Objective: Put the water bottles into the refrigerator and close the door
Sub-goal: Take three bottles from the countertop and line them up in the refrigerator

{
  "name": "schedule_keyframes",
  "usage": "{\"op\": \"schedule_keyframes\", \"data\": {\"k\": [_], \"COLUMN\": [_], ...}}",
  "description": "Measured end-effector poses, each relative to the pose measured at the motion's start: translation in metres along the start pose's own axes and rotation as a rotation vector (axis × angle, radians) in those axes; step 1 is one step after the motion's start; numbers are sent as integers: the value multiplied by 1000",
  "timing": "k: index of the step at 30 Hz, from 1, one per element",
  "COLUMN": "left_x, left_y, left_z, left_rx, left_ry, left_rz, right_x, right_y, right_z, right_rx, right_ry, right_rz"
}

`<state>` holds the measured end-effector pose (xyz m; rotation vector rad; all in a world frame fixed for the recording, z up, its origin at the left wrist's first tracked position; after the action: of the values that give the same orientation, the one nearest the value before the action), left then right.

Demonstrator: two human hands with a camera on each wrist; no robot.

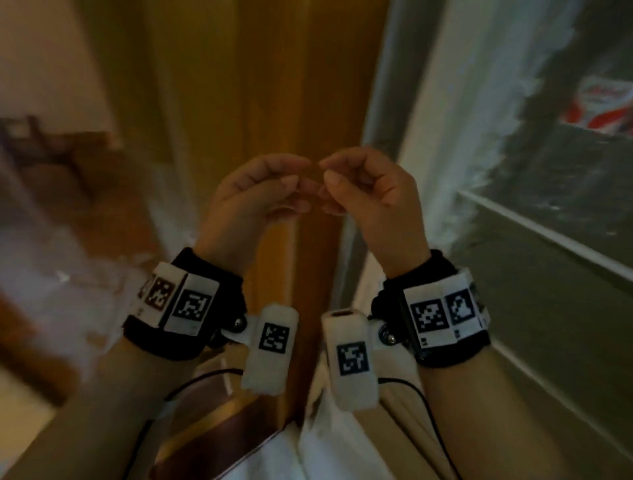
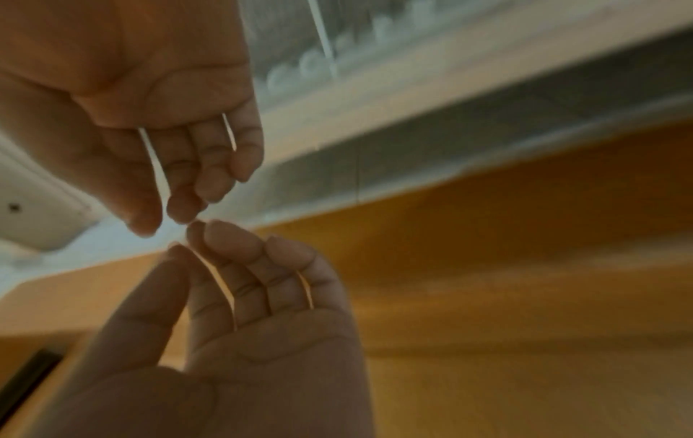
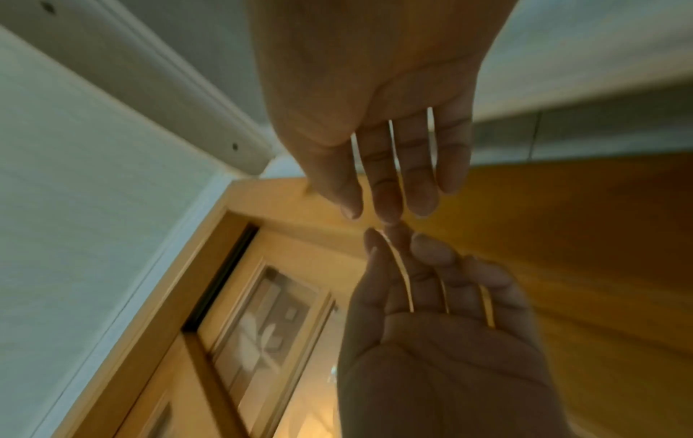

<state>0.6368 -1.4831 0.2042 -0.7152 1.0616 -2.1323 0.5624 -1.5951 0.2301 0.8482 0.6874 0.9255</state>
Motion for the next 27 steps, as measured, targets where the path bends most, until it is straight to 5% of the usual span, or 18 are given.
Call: {"op": "schedule_keyframes", "data": {"k": [6, 13, 19, 27], "left_x": [-157, -352, -407, -446], "left_y": [-91, -289, -414, -510], "left_z": [-118, -387, -602, -811], "left_rx": [42, 216, 296, 399], "left_ry": [-301, -896, -1270, -1670], "left_rz": [163, 481, 680, 811], "right_x": [174, 482, 670, 831], "right_y": [20, 114, 231, 327], "right_z": [-47, -187, -356, -542], "right_rx": [75, 102, 31, -52], "right_ry": [287, 677, 1110, 1530], "right_rz": [207, 378, 470, 505]}}
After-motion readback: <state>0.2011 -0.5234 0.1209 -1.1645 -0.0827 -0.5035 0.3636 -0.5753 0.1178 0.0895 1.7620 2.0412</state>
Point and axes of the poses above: each hand's wrist, its own z-axis towards the middle knuckle, its own x-axis out of the palm, y = z × x, the point moved 6 cm from there along z, towards the middle knuckle, and after that the axes turned 7 degrees about x, right-handed, at the moved point
